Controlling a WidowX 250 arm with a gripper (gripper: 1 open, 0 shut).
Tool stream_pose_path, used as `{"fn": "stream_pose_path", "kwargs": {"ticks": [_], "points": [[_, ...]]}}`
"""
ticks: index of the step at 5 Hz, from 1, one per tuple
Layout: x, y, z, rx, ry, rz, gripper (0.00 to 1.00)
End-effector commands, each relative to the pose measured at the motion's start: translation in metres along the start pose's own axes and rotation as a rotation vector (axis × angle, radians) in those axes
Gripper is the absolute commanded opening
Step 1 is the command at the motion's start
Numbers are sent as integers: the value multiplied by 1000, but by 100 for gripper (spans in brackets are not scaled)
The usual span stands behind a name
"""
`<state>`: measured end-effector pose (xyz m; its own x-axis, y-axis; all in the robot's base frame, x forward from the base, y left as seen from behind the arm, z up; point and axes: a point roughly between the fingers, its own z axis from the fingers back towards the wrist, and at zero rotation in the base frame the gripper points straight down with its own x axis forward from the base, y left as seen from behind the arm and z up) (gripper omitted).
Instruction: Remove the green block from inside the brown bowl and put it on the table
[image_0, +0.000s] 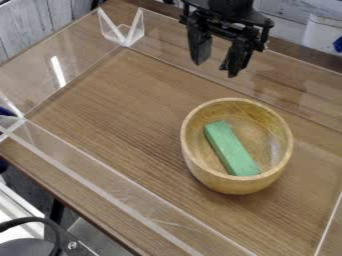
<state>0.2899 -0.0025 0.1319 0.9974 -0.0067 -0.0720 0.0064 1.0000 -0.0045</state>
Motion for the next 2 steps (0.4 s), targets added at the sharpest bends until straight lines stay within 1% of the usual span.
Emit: {"fn": "stream_pose_path", "kwargs": {"ticks": [1, 2], "points": [[-3, -4, -9, 0, 23, -6, 0], [-14, -11, -24, -10, 43, 23, 100]]}}
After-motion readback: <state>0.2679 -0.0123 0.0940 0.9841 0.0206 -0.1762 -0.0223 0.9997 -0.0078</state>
